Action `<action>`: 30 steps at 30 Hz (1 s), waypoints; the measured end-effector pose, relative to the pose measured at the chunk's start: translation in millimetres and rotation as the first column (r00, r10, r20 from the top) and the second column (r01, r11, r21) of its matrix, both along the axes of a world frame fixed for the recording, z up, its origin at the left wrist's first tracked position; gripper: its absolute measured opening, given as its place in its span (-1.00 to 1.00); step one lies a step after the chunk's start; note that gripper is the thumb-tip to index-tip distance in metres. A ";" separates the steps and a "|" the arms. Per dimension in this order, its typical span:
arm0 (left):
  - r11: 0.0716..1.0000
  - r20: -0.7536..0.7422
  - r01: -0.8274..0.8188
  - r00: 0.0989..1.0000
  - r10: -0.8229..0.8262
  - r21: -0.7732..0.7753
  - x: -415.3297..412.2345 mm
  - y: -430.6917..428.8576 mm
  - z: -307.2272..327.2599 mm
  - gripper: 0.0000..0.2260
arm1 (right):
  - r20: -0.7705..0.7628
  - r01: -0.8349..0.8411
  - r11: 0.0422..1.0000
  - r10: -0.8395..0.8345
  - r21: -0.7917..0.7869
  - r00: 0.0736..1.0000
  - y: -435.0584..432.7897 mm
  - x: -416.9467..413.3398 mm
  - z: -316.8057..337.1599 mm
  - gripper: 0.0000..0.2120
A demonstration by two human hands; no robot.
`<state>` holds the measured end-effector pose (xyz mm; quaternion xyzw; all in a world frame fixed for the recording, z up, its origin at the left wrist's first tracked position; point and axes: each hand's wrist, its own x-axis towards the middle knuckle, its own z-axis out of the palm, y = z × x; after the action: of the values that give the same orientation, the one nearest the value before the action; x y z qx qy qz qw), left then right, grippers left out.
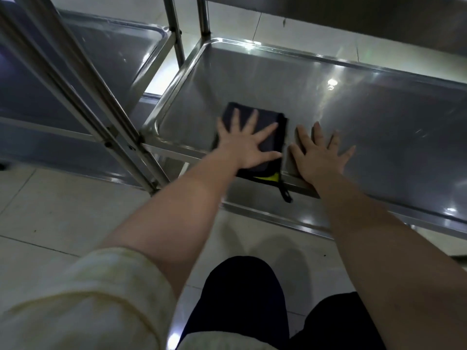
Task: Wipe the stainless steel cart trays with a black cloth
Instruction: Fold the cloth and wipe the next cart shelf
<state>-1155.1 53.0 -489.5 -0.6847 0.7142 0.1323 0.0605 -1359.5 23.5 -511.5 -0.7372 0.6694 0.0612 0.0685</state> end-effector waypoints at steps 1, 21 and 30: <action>0.999 -0.010 0.037 0.999 -0.037 0.009 -16.7 -0.7 1.1 -0.23 | 0.011 0.000 1.000 0.000 0.003 1.000 0.1 -0.8 1.5 -0.43; 1.000 -0.035 0.005 0.999 -0.004 0.019 8.6 10.9 2.1 -0.23 | 0.019 -0.009 1.000 0.009 0.010 1.000 -1.0 -1.0 4.4 -0.43; 0.978 -0.021 -0.210 0.977 0.210 0.003 125.8 21.4 4.4 -0.19 | 0.075 -0.019 1.000 0.019 -0.009 0.997 -2.3 -5.7 1.7 -0.44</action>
<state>-1029.3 74.4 -485.2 -0.7548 0.6384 0.1456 0.0389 -1365.2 21.1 -509.8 -0.7456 0.6596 0.0312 0.0897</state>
